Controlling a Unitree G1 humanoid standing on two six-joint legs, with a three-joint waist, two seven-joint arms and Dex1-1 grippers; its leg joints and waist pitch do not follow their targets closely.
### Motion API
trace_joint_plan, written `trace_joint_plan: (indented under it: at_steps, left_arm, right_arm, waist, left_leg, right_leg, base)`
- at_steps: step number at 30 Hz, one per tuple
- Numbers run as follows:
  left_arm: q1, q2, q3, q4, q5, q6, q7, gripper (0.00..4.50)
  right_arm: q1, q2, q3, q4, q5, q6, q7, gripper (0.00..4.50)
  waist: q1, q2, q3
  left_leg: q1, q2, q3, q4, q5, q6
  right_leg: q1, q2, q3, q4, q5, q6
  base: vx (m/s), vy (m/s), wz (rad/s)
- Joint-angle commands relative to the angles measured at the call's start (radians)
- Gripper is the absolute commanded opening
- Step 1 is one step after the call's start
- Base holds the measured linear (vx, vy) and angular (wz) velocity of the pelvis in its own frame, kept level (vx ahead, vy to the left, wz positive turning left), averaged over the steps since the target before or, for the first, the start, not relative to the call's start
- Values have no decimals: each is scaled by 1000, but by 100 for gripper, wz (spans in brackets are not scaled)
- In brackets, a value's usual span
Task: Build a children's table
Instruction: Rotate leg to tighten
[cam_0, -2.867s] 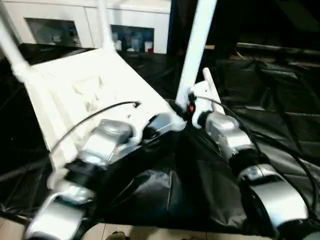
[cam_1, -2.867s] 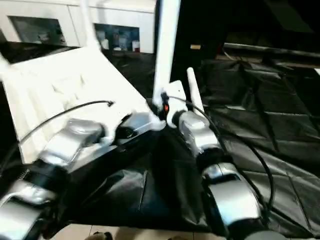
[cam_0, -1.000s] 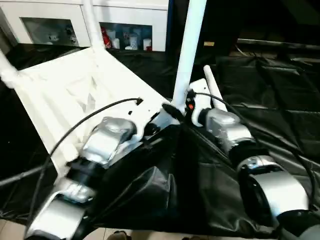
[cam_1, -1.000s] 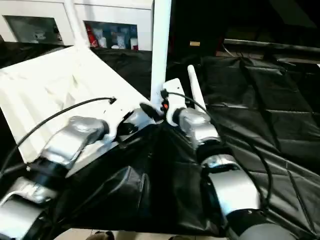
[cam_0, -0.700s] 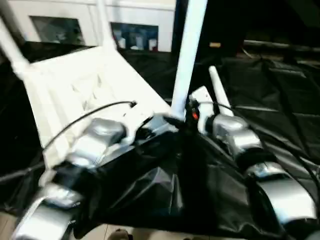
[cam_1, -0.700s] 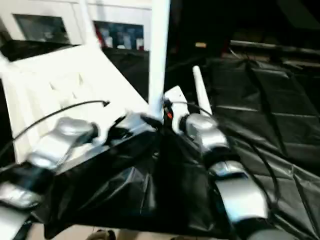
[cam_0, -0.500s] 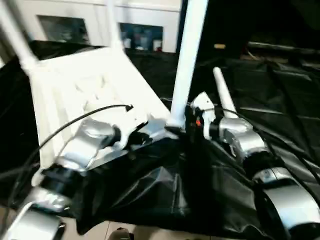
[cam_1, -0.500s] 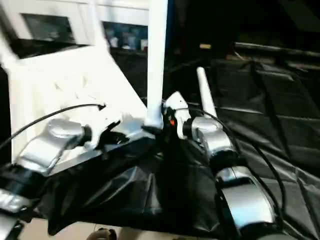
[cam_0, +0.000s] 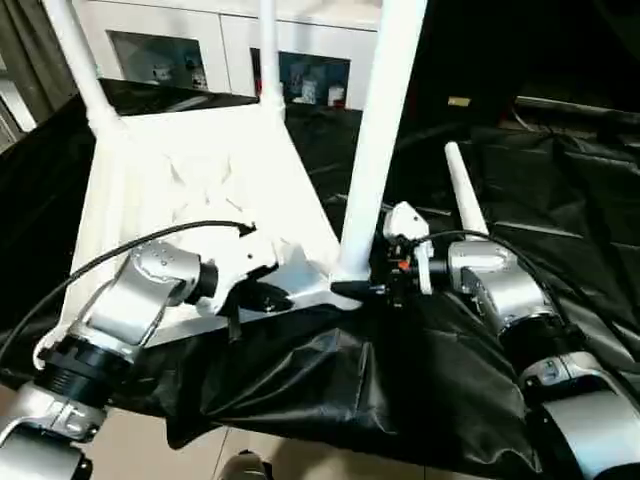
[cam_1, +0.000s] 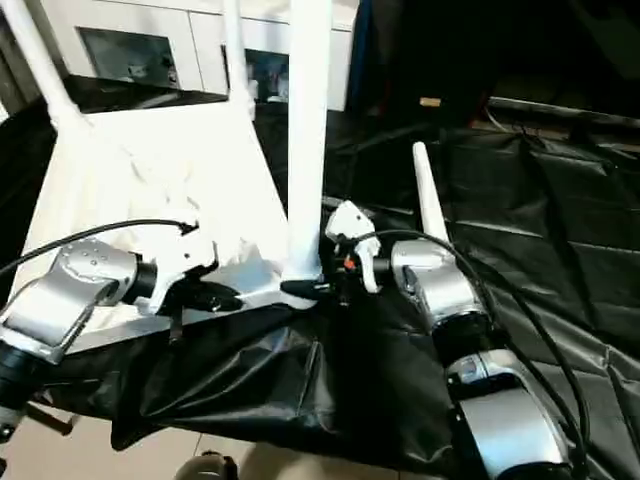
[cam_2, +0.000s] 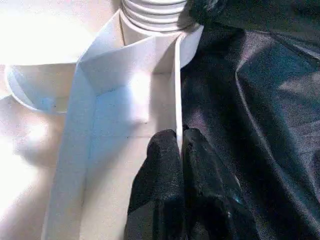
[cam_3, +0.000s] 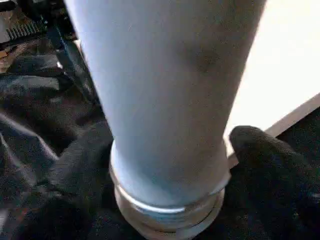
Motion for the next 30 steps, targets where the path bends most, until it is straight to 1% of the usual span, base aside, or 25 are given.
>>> trace_joint_plan:
  at_steps: [1, 2, 5, 8, 11, 14, 16, 18, 19, 20, 21, 22, 23, 24, 25, 26, 27, 28, 29, 30]
  left_arm:
    - [-10, -5, -9, -53, -21, -37, -34, 0]
    - [-11, -6, -9, -51, -20, -39, -34, 0]
    - [-14, -8, -7, -46, -18, -39, -34, 0]
    - [-17, -5, -9, -41, -19, -42, -34, 0]
    - [-17, -4, -9, -38, -20, -44, -33, 0]
    - [-18, -7, -8, -32, -19, -42, -28, 0]
    - [-22, -29, 4, -18, -14, -18, 15, 0]
    - [-34, -69, 20, 13, -3, 14, 88, 0]
    - [-41, -83, 24, 28, 5, 20, 115, 0]
    - [-59, -125, 32, 70, 26, 36, 195, 0]
    - [-59, -125, 32, 70, 26, 36, 195, 0]
    - [-73, -161, 39, 98, 37, 49, 253, 0]
    - [-96, -232, 54, 145, 46, 75, 353, 0]
    - [-99, -242, 56, 151, 46, 78, 365, 0]
    - [-114, -297, 65, 182, 48, 97, 430, 0]
    - [-120, -318, 67, 195, 49, 104, 454, 0]
    - [-125, -343, 66, 208, 52, 103, 480, 0]
    - [-133, -388, 61, 229, 60, 98, 523, 0]
    - [-139, -427, 56, 246, 70, 88, 561, 0]
    - [-138, -435, 51, 245, 73, 86, 563, 0]
  right_arm:
    - [8, -6, 3, -28, 9, 8, 14, 366]
    - [9, -5, 4, -29, 9, 8, 14, 351]
    - [17, -2, 9, -35, 11, 8, 18, 331]
    - [26, -2, 11, -44, 11, 13, 17, 299]
    - [30, 0, 10, -46, 13, 16, 13, 284]
    - [40, 6, 8, -46, 15, 16, 0, 279]
    - [47, 24, -4, -27, 11, 14, -55, 279]
    - [51, 59, -29, 22, -9, -3, -185, 278]
    - [52, 71, -38, 38, -12, 0, -230, 277]
    - [56, 107, -62, 75, -19, 16, -351, 277]
    - [56, 107, -62, 75, -19, 16, -351, 277]
    - [60, 137, -83, 97, -13, 29, -427, 277]
    - [60, 190, -119, 137, 0, 38, -557, 277]
    - [59, 197, -123, 142, 2, 38, -571, 277]
    - [55, 235, -140, 170, 9, 36, -645, 277]
    - [52, 250, -145, 180, 11, 34, -674, 277]
    - [46, 269, -145, 195, 10, 30, -700, 277]
    - [32, 302, -143, 222, 3, 13, -739, 277]
    - [19, 331, -138, 244, -7, -13, -761, 277]
    - [18, 337, -135, 242, -7, -21, -752, 277]
  waist:
    - [-6, 17, -95]
    - [-6, 16, -96]
    - [-5, 17, -96]
    - [-3, 18, -97]
    - [-1, 18, -96]
    - [-1, 18, -97]
    - [-2, 18, -95]
    - [-4, 17, -95]
    - [-9, 14, -93]
    - [-14, 13, -91]
    - [-15, 14, -90]
    - [-22, 15, -90]
    - [-26, 14, -88]
    - [-26, 12, -87]
    - [-25, 13, -87]
    - [-27, 17, -83]
    - [-27, 14, -82]
    - [-28, 17, -82]
    - [-28, 17, -84]
    - [-29, 13, -83]
  left_leg:
    - [31, -2, 13, -60, -163, -8]
    - [31, -1, 13, -60, -164, -7]
    - [32, -1, 14, -59, -171, -8]
    - [33, -1, 13, -58, -168, -8]
    - [32, -2, 13, -58, -169, -8]
    - [32, -2, 12, -58, -177, -11]
    - [32, -2, 14, -58, -180, -14]
    - [31, -3, 12, -60, -190, -23]
    - [31, -4, 13, -61, -201, -32]
    - [33, -3, 12, -64, -220, -41]
    - [34, -4, 12, -64, -229, -46]
    - [33, -4, 12, -66, -245, -51]
    - [33, -3, 12, -67, -252, -54]
    - [34, -6, 12, -66, -254, -57]
    - [33, -5, 10, -68, -258, -58]
    - [40, -6, 9, -71, -307, -63]
    - [41, -6, 9, -72, -322, -62]
    - [39, -6, 7, -73, -328, -60]
    - [41, -5, 7, -72, -330, -60]
    - [42, -6, 8, -73, -333, -57]
  right_leg:
    - [47, -49, 15, -51, 75, -257]
    - [47, -50, 15, -51, 72, -258]
    - [46, -50, 16, -52, 62, -258]
    - [46, -50, 16, -51, 62, -257]
    - [46, -49, 15, -50, 65, -257]
    - [46, -50, 15, -50, 55, -257]
    - [44, -50, 17, -51, 50, -256]
    - [44, -52, 17, -52, 30, -254]
    - [43, -52, 18, -54, 3, -251]
    - [41, -54, 19, -59, -35, -246]
    - [41, -54, 19, -61, -55, -244]
    - [41, -55, 20, -61, -84, -237]
    - [41, -56, 22, -65, -97, -233]
    - [40, -56, 22, -68, -108, -229]
    - [43, -58, 22, -69, -122, -224]
    - [37, -59, 22, -78, -197, -212]
    - [36, -59, 22, -81, -218, -206]
    - [37, -60, 24, -82, -230, -200]
    - [35, -60, 24, -84, -232, -197]
    - [34, -58, 23, -87, -240, -191]
  base:
    - [0, 0, 0]
    - [0, 0, 0]
    - [0, 0, 0]
    - [0, 0, 0]
    - [0, 0, 0]
    - [0, 0, 0]
    - [0, 0, 0]
    - [0, 0, 0]
    - [0, 0, 0]
    - [0, 0, 0]
    - [0, 0, 0]
    - [0, 0, 0]
    - [0, 0, 0]
    - [0, 0, 0]
    - [0, 0, 0]
    - [0, 0, 0]
    - [0, 0, 0]
    - [0, 0, 0]
    - [0, 0, 0]
    - [0, 0, 0]
